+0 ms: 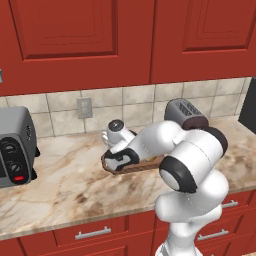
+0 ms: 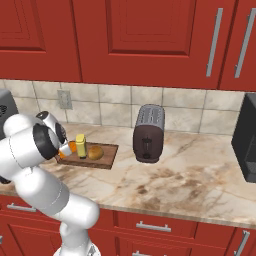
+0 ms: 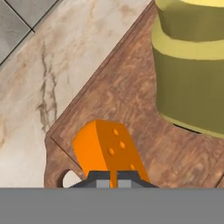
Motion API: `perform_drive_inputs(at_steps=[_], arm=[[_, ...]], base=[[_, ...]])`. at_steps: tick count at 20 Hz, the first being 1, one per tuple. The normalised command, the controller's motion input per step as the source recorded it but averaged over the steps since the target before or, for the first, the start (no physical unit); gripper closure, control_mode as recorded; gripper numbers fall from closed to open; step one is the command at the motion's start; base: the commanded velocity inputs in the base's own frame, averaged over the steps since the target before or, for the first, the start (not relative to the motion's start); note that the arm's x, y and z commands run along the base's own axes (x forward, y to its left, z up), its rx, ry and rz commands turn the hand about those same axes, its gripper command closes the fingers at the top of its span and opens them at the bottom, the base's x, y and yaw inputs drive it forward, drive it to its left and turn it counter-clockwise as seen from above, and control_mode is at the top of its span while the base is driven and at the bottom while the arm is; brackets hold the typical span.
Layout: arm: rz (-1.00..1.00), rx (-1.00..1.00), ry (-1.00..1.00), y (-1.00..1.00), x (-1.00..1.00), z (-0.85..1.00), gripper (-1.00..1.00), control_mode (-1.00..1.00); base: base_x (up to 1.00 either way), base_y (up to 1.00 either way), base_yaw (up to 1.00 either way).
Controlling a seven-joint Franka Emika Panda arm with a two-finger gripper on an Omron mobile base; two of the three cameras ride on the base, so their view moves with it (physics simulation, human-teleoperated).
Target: Retrieve the reheated potato from the microwave, then place the potato, cheese, and condiment on the cutting board.
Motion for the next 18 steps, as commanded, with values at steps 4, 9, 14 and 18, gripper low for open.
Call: perform_drive_inputs(at_steps=[4, 9, 14, 18], arm=[[0.00, 0.02, 0.00, -0.04, 0.00, -0.04, 1.00, -1.00], [0.00, 0.02, 0.00, -0.08, -0.01, -0.03, -1.00, -1.00], [0.00, 0.00, 0.00, -0.04, -0.05, -0.01, -1.00, -1.00], [0.00, 0.00, 0.00, -0.01, -0.12, 0.00, -1.00, -1.00]], base=[[0.00, 0.00, 0.00], [0.00, 0.00, 0.00], [0.00, 0.00, 0.00], [0.00, 0.00, 0.00]])
